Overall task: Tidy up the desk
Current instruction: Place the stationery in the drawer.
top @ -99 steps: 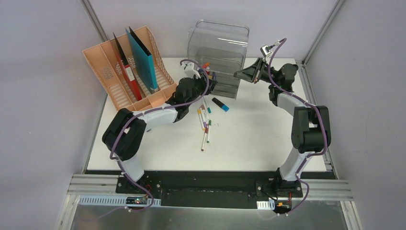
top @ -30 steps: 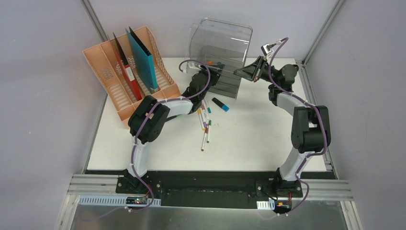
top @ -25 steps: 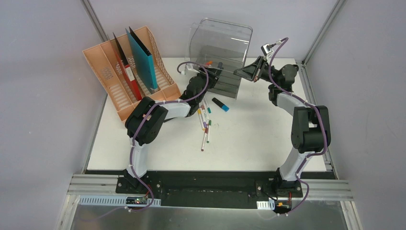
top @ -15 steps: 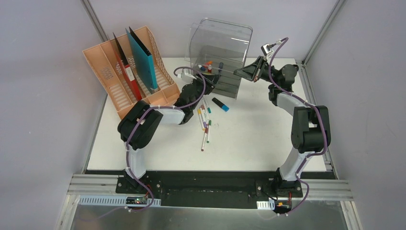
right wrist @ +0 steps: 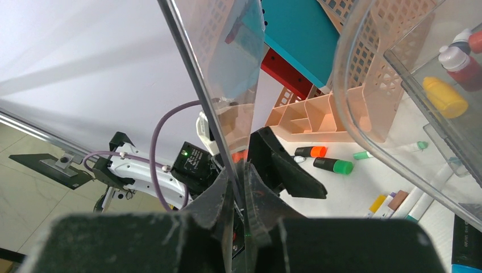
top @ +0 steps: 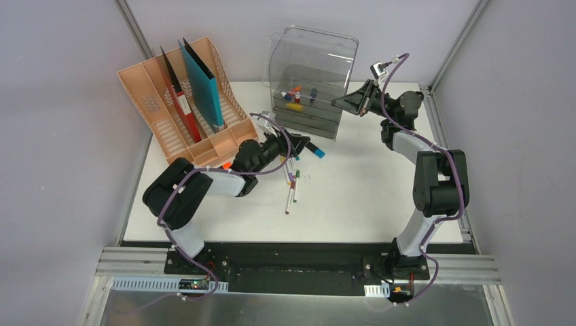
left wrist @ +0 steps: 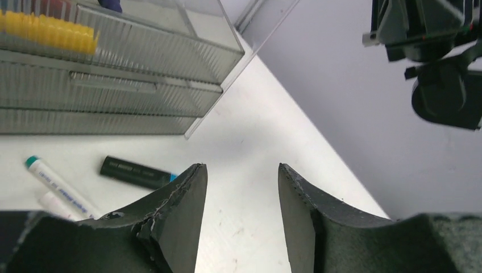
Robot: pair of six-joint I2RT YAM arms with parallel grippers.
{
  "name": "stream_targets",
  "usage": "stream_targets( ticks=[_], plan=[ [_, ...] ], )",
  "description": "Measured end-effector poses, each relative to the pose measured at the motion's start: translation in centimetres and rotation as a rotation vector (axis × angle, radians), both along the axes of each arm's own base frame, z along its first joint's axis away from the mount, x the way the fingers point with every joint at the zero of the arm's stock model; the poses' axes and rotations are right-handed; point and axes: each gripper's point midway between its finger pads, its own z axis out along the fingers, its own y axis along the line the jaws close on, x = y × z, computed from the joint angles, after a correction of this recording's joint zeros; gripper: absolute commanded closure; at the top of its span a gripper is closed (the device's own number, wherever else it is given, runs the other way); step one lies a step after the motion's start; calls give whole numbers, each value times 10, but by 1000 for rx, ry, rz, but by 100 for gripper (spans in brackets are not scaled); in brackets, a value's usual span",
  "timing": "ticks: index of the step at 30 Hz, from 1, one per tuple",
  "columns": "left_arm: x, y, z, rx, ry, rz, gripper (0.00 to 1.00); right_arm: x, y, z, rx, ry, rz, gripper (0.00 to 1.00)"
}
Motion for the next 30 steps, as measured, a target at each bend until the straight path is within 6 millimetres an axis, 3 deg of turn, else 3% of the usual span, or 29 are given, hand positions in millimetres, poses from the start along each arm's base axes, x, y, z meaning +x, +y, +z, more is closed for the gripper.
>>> stream_targets(
  ticks=[8, 13, 18, 22, 30],
  plan=[
    [-22, 24, -5, 266, -24, -13, 46, 0, 0, -1, 0, 2, 0, 94],
    [-34, 43, -22, 400, 4, -3, 44, 1, 1, -4, -2, 5, 4, 95],
    [-49, 74, -49, 504, 70, 44, 39, 1, 2, -5, -3, 4, 7, 94],
    [-56, 100, -59, 543, 110, 125, 36, 1, 2, -5, -3, 3, 7, 94],
    [-51, 168, -79, 512, 269, 354, 37, 1, 2, -6, -5, 1, 8, 95]
  ],
)
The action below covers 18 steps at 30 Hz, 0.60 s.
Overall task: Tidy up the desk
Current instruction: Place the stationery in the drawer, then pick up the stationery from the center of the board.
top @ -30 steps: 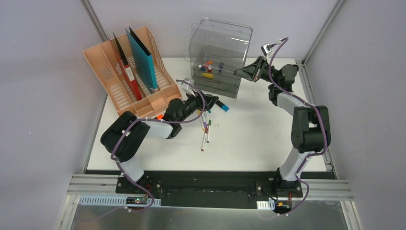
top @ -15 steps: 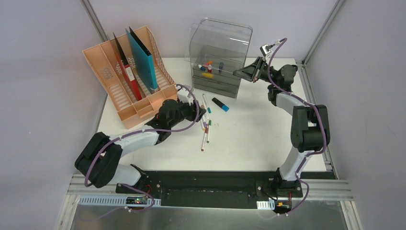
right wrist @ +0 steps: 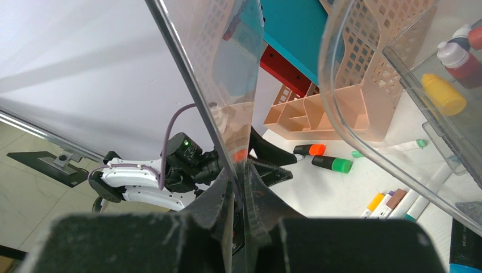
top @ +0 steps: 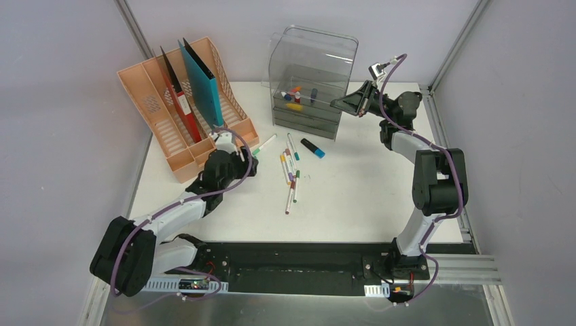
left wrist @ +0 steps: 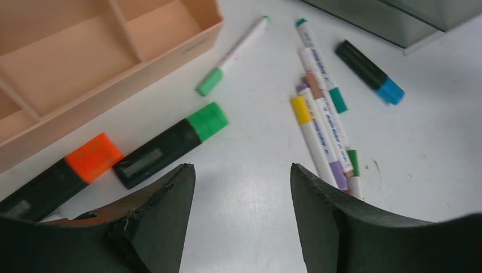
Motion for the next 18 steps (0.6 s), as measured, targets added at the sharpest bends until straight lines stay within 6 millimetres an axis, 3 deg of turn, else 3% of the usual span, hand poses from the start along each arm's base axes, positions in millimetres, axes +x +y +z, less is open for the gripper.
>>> stream_targets(
  ticks=[4, 9, 18],
  plan=[
    [2, 35, -18, -47, 89, 151, 37, 0, 0, 0, 0, 0, 0, 95],
    [-2, 64, -37, -101, 187, 306, 37, 0, 0, 0, 0, -1, 0, 95],
    [-21, 114, -44, -140, 259, 607, 30, 0, 0, 0, -2, -4, 0, 94]
  ],
)
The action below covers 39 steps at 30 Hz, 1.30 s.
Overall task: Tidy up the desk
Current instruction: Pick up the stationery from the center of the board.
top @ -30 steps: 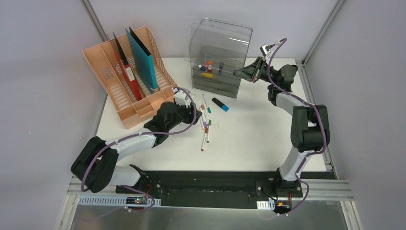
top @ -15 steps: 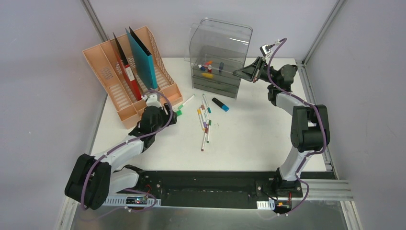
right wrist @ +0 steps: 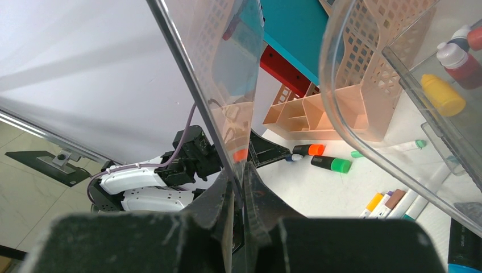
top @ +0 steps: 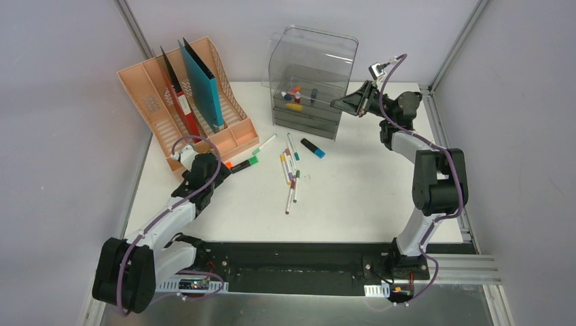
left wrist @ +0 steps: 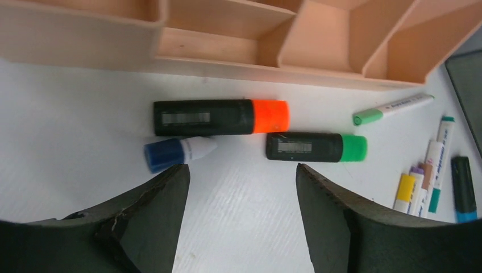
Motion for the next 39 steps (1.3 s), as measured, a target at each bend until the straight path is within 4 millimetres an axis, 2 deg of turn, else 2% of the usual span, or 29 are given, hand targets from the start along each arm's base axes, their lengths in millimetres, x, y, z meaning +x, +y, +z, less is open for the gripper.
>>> stream_targets(
  ticks=[4, 7, 12, 16, 21, 31, 39],
  plan=[
    [-11, 19, -5, 13, 35, 118, 28, 0, 0, 0, -1, -3, 0, 95],
    [-20, 32, -19, 27, 112, 187, 29, 0, 0, 0, -1, -3, 0, 95],
    [-19, 43, -38, 46, 229, 241, 36, 0, 0, 0, -1, -3, 0, 95],
    [-14, 45, -40, 58, 248, 242, 37, 0, 0, 0, -2, -4, 0, 94],
    [-13, 48, -41, 66, 259, 249, 43, 0, 0, 0, -2, -5, 0, 95],
    [-8, 52, -43, 75, 296, 272, 45, 0, 0, -1, -3, -5, 1, 95],
    [-13, 42, -40, 25, 307, 232, 52, 0, 0, -2, -4, -2, 1, 95]
  ],
)
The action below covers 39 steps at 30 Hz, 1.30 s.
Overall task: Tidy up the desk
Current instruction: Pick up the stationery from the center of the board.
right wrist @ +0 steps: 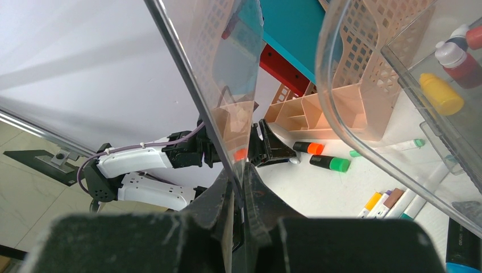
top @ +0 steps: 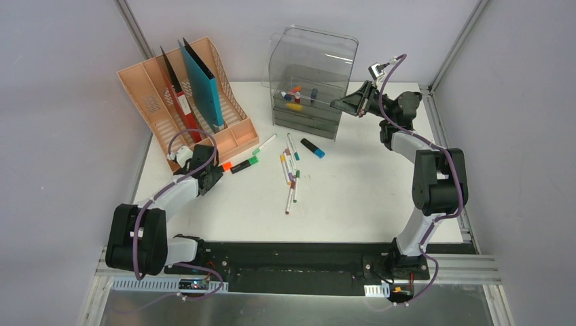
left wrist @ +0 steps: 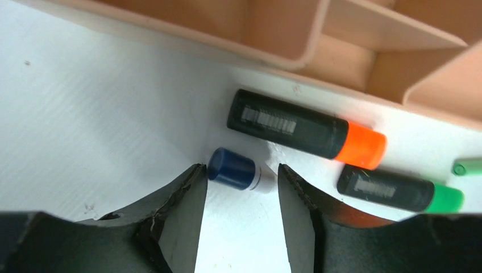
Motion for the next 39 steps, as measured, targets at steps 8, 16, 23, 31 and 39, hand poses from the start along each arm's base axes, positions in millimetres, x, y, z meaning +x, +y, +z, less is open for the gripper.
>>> stream_targets(
  ticks=[8, 16, 23, 31, 39],
  plan=[
    [-10, -20, 8, -104, -18, -68, 54, 0, 0, 0, -1, -1, 0, 95],
    [-16, -30, 2, -151, 16, -102, 45, 0, 0, 0, -1, -1, 0, 95],
    [-7, -27, -2, -123, 90, -72, 45, 0, 0, -1, -1, -1, 1, 95],
    [-6, -19, -3, -103, 105, -7, 49, 0, 0, -1, -2, -2, 1, 95],
    [-8, -4, 0, -72, 70, 130, 54, 0, 0, -1, -3, -2, 2, 95]
  ],
)
